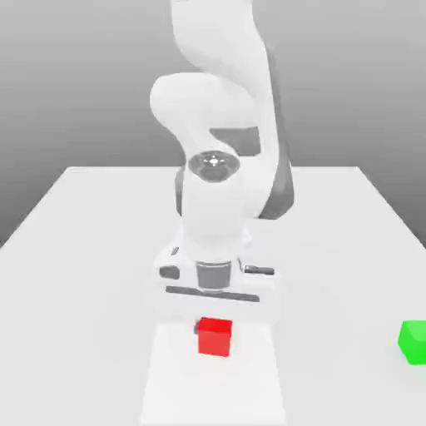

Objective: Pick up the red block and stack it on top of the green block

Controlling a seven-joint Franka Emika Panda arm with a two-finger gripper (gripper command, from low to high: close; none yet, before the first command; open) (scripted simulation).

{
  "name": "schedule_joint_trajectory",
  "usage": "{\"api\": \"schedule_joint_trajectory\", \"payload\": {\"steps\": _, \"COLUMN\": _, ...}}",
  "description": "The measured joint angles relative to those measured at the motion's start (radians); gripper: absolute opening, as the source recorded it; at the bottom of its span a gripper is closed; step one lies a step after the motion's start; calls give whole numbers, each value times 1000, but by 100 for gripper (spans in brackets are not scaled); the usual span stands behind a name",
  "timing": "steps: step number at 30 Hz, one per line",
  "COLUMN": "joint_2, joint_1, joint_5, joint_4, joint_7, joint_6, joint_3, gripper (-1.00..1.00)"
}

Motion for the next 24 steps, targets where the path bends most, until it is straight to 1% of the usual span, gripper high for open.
{"api": "schedule_joint_trajectory", "payload": {"steps": 3, "joint_2": -104, "joint_1": 2, "joint_5": 12, "joint_4": -13, "joint_7": -9, "joint_6": -91, "joint_3": 2, "gripper": -100}}
{"api": "schedule_joint_trajectory", "payload": {"steps": 4, "joint_2": -107, "joint_1": 11, "joint_5": 9, "joint_4": 7, "joint_7": 1, "joint_6": -115, "joint_3": 21, "gripper": -100}}
{"api": "schedule_joint_trajectory", "payload": {"steps": 10, "joint_2": -21, "joint_1": 264, "joint_5": -38, "joint_4": 206, "joint_7": 101, "joint_6": -239, "joint_3": 162, "gripper": -100}}
{"api": "schedule_joint_trajectory", "payload": {"steps": 15, "joint_2": 60, "joint_1": 421, "joint_5": -75, "joint_4": 380, "joint_7": 187, "joint_6": -332, "joint_3": 270, "gripper": -100}}
{"api": "schedule_joint_trajectory", "payload": {"steps": 17, "joint_2": 117, "joint_1": 459, "joint_5": -110, "joint_4": 415, "joint_7": 223, "joint_6": -310, "joint_3": 276, "gripper": -100}}
{"api": "schedule_joint_trajectory", "payload": {"steps": 20, "joint_2": 220, "joint_1": 502, "joint_5": -174, "joint_4": 431, "joint_7": 271, "joint_6": -227, "joint_3": 237, "gripper": -100}}
{"api": "schedule_joint_trajectory", "payload": {"steps": 21, "joint_2": 239, "joint_1": 510, "joint_5": -187, "joint_4": 432, "joint_7": 281, "joint_6": -210, "joint_3": 228, "gripper": 100}}
{"api": "schedule_joint_trajectory", "payload": {"steps": 24, "joint_2": 239, "joint_1": 510, "joint_5": -187, "joint_4": 432, "joint_7": 281, "joint_6": -210, "joint_3": 228, "gripper": 100}}
